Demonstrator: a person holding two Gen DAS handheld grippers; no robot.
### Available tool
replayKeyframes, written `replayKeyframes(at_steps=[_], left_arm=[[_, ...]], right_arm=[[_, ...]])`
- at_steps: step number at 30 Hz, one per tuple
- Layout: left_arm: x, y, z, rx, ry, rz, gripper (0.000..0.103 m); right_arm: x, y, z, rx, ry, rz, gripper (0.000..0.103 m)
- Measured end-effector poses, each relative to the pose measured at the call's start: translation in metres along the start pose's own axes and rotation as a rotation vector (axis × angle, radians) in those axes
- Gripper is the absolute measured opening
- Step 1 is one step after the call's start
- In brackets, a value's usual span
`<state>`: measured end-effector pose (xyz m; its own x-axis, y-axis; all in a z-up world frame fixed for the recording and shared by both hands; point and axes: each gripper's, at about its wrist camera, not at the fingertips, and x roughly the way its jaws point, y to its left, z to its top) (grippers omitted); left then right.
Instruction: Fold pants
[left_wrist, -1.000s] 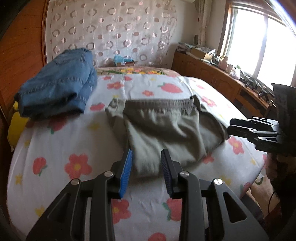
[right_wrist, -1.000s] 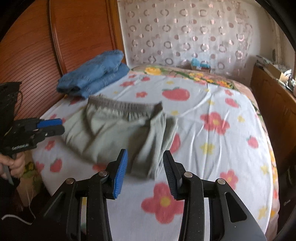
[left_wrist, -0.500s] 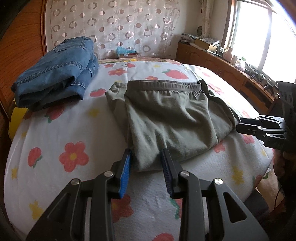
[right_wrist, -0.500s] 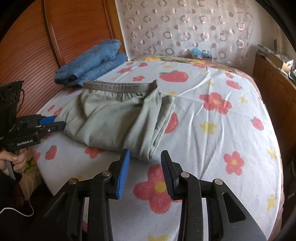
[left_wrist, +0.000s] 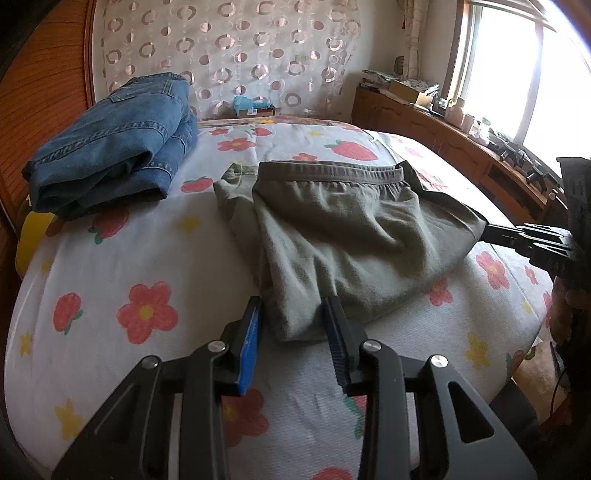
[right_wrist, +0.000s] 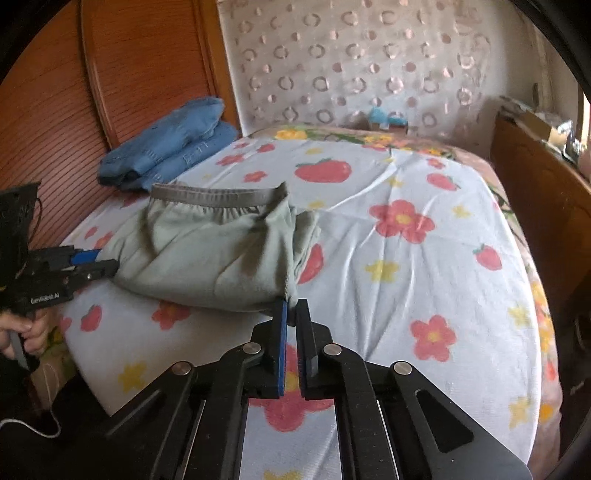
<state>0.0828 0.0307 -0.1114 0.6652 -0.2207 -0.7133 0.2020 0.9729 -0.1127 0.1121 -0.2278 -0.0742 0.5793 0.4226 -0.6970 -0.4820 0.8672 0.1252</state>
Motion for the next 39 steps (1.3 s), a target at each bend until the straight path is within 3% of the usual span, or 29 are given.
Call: replayKeyframes(at_steps=[5,11,15,25,31,39], left_arm=[[-0.001,0.0,-0.001,-0.003,-0.004,-0.005,0.033],[-0.005,-0.006,0.0,0.011,-0.023,-0.034,0.01],[-0.024,-0.01,0.005,0.006,-0.067,-0.07,0.009],[-0.061,-0.022,-0.006,0.047,-0.067,-0.098,0.009],[-0.062,-0.026,-0.015,0.064,-0.04,-0.081,0.011],[-0.06,-0.021,-0.011,0.052,-0.033,-0.082,0.033]], right_arm=[[0.004,0.003,-0.002,-0.007,0.003,0.002,0.002],[0.006,0.001,-0.003,-0.002,0.006,0.019,0.002],[-0.002,0.003,-0.004,-0.007,-0.009,0.031,0.002],[-0.044,0.02,-0.027,-0.033,-0.008,0.061,0.002],[-0.056,0.028,-0.032,-0.045,-0.008,0.063,0.002],[-0.057,0.03,-0.033,-0.057,0.001,0.054,0.005]])
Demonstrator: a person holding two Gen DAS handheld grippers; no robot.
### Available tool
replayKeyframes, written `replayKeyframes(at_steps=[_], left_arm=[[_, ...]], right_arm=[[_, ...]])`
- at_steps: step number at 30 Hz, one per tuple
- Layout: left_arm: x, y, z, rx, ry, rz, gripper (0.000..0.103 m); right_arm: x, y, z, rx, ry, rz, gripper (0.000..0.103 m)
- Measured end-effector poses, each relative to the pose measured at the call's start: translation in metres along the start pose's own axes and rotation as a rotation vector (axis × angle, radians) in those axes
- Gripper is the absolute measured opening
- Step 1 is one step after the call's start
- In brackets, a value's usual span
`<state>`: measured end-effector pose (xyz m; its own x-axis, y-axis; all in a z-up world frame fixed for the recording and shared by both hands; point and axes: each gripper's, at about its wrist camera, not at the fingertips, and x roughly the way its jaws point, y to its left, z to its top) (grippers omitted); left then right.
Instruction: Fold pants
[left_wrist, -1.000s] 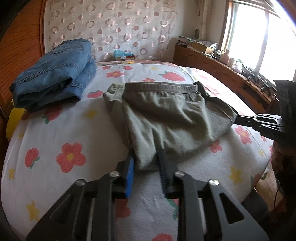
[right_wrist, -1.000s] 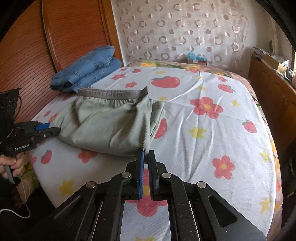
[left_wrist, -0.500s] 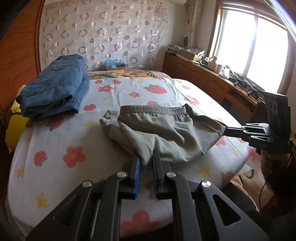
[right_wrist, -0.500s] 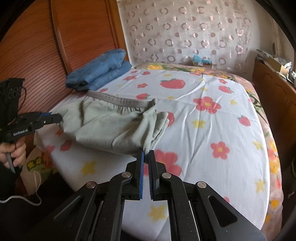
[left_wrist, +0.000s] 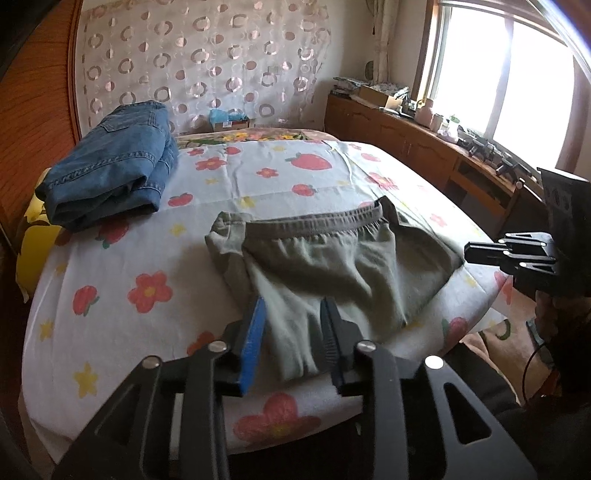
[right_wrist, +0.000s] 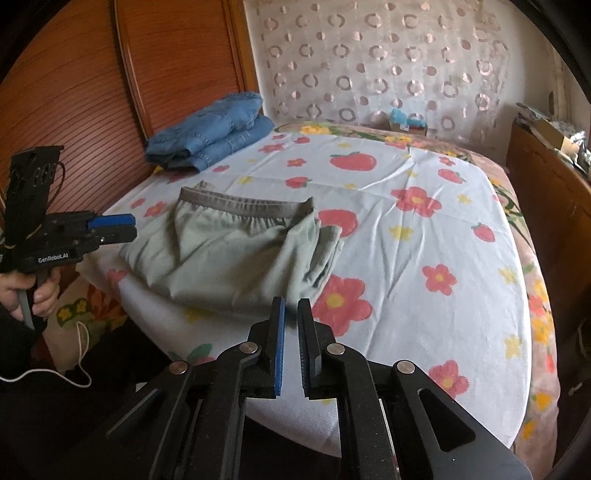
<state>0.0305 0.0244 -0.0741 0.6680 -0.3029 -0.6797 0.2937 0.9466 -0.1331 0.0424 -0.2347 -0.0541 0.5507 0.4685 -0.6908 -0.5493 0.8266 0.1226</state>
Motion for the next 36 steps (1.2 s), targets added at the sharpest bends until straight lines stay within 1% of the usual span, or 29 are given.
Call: replayKeyframes(at_steps=[2,3,5,7,12,19,22,23,26,30,31,32,33,34,35,36], left_arm=[[0.002,0.001,0.002,-0.002,0.0,0.006,0.037],[0.004,0.002,0.004,-0.005,0.0,0.01,0.037],[0.009,0.004,0.007,-0.011,-0.001,0.019,0.038],[0.015,0.006,0.011,-0.016,0.002,0.026,0.038],[0.034,0.007,0.017,-0.008,0.03,0.031,0.038],[0.051,0.011,0.028,-0.01,0.043,0.026,0.038],[0.057,0.013,0.033,-0.013,0.055,0.036,0.038],[0.058,0.014,0.034,-0.012,0.056,0.041,0.038],[0.062,0.016,0.037,-0.018,0.06,0.056,0.038],[0.066,0.017,0.04,-0.016,0.06,0.054,0.038],[0.067,0.017,0.041,-0.016,0.053,0.049,0.038],[0.067,0.017,0.042,-0.017,0.05,0.044,0.037],[0.067,0.017,0.042,-0.018,0.048,0.036,0.037],[0.067,0.018,0.044,-0.02,0.045,0.027,0.037],[0.068,0.018,0.046,-0.023,0.042,0.019,0.033],[0.069,0.018,0.049,-0.022,0.042,0.021,0.032]], right_arm=[[-0.002,0.0,0.003,-0.002,-0.007,-0.006,0.01],[-0.001,-0.001,0.005,-0.003,-0.009,-0.008,0.012],[0.001,-0.001,0.009,-0.006,-0.012,-0.018,0.025],[0.006,-0.001,0.013,-0.009,-0.017,-0.02,0.031],[0.027,-0.006,0.027,-0.002,-0.014,-0.023,0.033],[0.063,-0.007,0.051,0.002,0.015,0.006,0.032],[0.078,-0.013,0.058,0.016,0.04,-0.014,0.032],[0.082,-0.016,0.06,0.029,0.045,-0.011,0.033],[0.091,-0.025,0.064,0.071,0.065,0.033,0.033],[0.095,-0.026,0.066,0.066,0.079,0.032,0.033],[0.096,-0.026,0.067,0.063,0.079,0.036,0.032],[0.096,-0.026,0.067,0.059,0.077,0.041,0.027],[0.096,-0.025,0.066,0.055,0.076,0.05,0.019],[0.095,-0.024,0.066,0.049,0.074,0.058,0.009],[0.093,-0.023,0.065,0.041,0.058,0.052,0.003],[0.09,-0.022,0.064,0.037,0.039,0.036,0.002]])
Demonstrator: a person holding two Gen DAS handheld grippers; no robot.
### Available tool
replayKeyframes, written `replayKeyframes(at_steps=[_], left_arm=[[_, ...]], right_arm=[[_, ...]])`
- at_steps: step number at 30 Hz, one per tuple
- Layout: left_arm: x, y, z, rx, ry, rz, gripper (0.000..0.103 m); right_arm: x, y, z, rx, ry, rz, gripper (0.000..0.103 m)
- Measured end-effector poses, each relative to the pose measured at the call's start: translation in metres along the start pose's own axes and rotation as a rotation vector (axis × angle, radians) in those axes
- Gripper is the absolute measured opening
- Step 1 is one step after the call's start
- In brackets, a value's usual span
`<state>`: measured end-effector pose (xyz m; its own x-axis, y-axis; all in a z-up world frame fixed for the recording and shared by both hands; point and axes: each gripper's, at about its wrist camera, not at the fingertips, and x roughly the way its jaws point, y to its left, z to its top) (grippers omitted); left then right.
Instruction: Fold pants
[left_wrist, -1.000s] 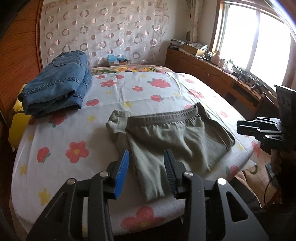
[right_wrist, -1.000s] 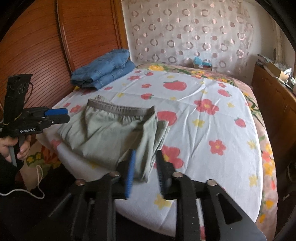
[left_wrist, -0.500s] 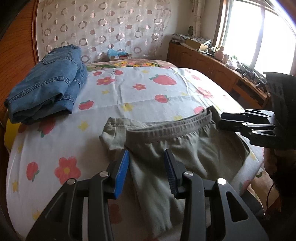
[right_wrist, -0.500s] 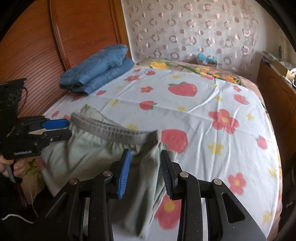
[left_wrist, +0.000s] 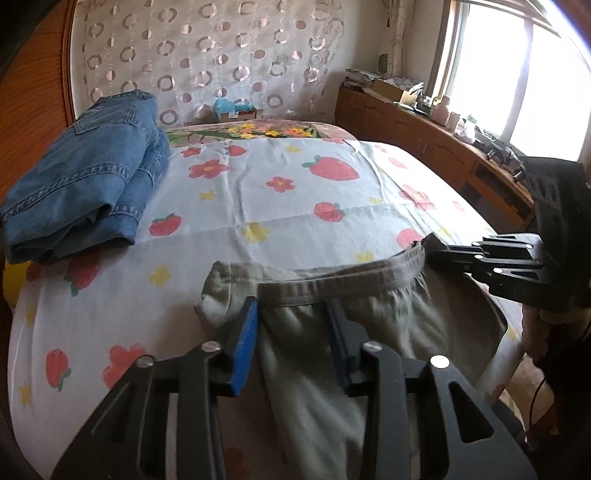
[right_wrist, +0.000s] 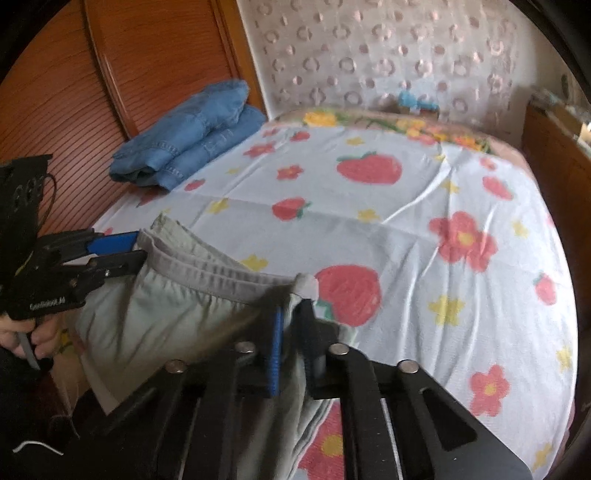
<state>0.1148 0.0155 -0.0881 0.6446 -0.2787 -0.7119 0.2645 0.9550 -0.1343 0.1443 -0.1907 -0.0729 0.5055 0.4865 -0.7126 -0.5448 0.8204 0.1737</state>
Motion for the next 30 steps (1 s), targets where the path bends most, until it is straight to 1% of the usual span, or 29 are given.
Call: replayKeyframes(at_steps=[3,6,9,12,14,17,21,23,30], left_arm=[[-0.002,-0.001,0.007,0.015,-0.021,0.024,0.031],[0.0,0.002,0.01,0.015,-0.016,0.07,0.031],[0.001,0.006,0.009,0.0,-0.011,0.068,0.032],[0.0,0.006,0.006,-0.001,0.0,0.07,0.032],[0.0,0.005,0.006,0.003,0.002,0.069,0.032],[0.0,0.003,0.005,0.008,0.002,0.066,0.035],[0.002,0.004,0.004,0.005,0.009,0.065,0.037],[0.005,0.004,0.003,0.009,0.022,0.063,0.038],[0.016,0.004,-0.004,0.014,0.066,0.074,0.042]], right_arm=[[-0.008,0.0,-0.003,0.009,-0.04,-0.049,0.002],[-0.003,-0.004,-0.003,0.024,-0.015,-0.062,0.002],[-0.002,-0.006,-0.004,0.03,-0.013,-0.063,0.002],[-0.004,-0.005,-0.003,0.032,-0.021,-0.078,0.01],[-0.006,-0.003,-0.004,0.03,-0.022,-0.095,0.026],[-0.011,-0.002,-0.006,0.037,-0.024,-0.099,0.034],[-0.013,-0.001,-0.011,0.046,-0.019,-0.111,0.042],[-0.013,-0.002,-0.014,0.051,-0.014,-0.119,0.054],[-0.008,-0.006,-0.022,0.061,0.02,-0.139,0.056]])
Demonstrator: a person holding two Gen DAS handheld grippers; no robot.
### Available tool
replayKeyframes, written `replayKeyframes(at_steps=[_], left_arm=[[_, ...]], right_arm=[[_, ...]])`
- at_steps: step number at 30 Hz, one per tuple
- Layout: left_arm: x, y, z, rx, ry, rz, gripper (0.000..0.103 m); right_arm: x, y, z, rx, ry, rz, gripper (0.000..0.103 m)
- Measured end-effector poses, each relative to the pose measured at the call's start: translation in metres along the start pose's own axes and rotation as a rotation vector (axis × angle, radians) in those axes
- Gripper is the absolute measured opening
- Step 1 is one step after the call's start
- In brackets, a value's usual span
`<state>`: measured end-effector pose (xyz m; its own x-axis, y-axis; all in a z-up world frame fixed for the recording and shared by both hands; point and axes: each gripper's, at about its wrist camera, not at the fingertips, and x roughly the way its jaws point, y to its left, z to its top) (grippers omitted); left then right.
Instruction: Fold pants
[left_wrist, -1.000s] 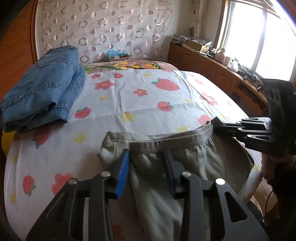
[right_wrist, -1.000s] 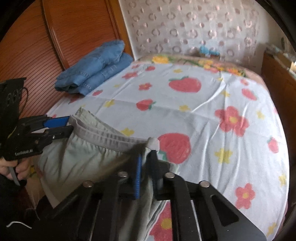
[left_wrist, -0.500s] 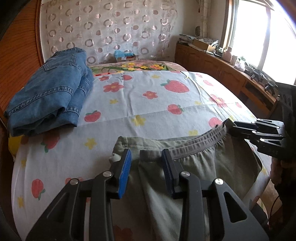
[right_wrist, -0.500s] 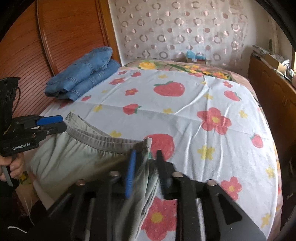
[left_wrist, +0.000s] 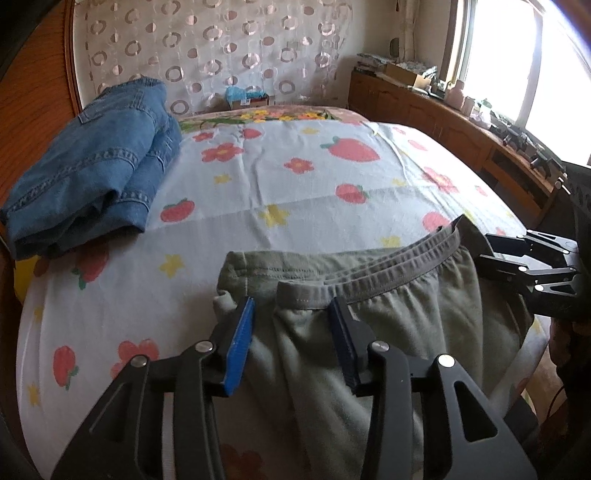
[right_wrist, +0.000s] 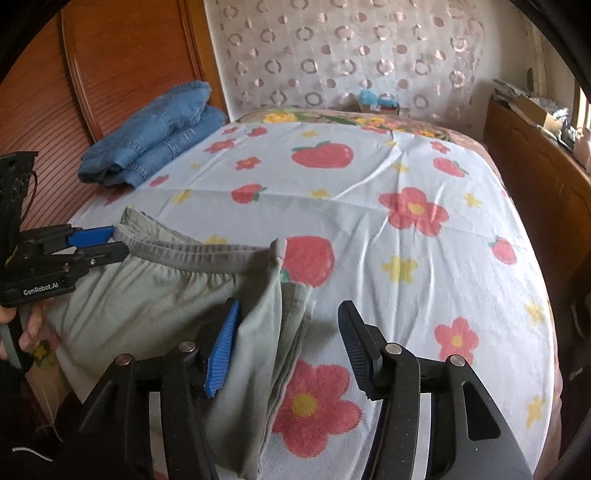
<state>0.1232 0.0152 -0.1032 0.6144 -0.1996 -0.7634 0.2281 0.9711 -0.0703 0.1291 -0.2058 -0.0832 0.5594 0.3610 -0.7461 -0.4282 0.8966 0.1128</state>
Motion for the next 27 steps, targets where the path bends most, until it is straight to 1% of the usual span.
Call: replayKeyframes(at_steps=[3,8,13,17,22,27], left_arm=[[0.0,-0.002,-0.002,0.014,-0.006,0.011,0.043],[-0.001,-0.002,-0.005,0.018,-0.023,0.018,0.044],[-0.002,-0.001,-0.008,0.008,-0.046,0.021,0.046],[-0.004,0.001,-0.01,0.011,-0.053,0.005,0.046],[-0.011,0.006,-0.008,0.008,-0.026,-0.017,0.046],[-0.017,0.014,-0.006,0.005,-0.033,-0.004,0.046]], right_arm=[[0.001,0.001,-0.002,-0.001,0.002,-0.014,0.059],[0.002,0.004,-0.006,0.0,-0.013,-0.043,0.068],[0.001,0.006,-0.01,0.0,-0.027,-0.081,0.072],[0.0,0.003,-0.01,0.008,-0.029,-0.076,0.075],[0.001,0.004,-0.011,-0.007,-0.029,-0.091,0.077],[0.001,0.004,-0.012,-0.006,-0.032,-0.092,0.077]])
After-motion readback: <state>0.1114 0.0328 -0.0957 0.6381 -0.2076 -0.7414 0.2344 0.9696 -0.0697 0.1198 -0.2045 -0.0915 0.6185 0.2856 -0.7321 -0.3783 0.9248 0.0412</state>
